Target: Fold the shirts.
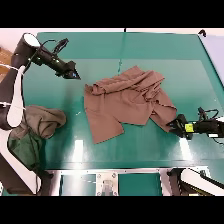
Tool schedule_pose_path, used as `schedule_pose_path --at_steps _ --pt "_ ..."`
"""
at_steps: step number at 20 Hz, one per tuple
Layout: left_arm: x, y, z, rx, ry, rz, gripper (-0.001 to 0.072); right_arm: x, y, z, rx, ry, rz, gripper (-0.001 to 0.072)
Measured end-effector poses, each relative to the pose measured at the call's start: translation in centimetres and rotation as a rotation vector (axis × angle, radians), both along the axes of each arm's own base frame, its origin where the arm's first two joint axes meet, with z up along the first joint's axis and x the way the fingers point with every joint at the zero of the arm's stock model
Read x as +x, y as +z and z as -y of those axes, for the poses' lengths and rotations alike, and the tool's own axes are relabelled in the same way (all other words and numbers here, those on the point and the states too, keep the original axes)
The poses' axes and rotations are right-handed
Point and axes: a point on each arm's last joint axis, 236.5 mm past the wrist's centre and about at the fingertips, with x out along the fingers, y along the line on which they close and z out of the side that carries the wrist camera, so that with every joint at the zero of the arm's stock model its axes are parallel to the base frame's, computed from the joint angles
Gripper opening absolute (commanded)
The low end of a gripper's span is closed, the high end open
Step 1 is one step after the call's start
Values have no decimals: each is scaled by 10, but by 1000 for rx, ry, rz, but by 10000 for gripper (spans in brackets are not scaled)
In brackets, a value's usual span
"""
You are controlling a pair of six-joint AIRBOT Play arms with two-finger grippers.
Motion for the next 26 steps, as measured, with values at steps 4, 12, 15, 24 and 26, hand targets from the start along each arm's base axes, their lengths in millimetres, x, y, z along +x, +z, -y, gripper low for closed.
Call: schedule_pose_path --at_steps 4,12,15,24,26 --pt "-5 -3 -4 18 -8 -21 22 25 -2 -12 16 35 83 18" --pt "-46 -26 -26 129 51 -142 73 62 39 77 -161 -13 153 17" --pt "-74 -57 -27 140 88 -237 587 64 43 91 -186 -28 151 18" --pt "-87 -121 15 -85 300 -287 584 63 44 97 -203 -16 152 18" --pt "-88 -123 29 -115 298 -275 313 64 44 97 -204 -16 153 17"
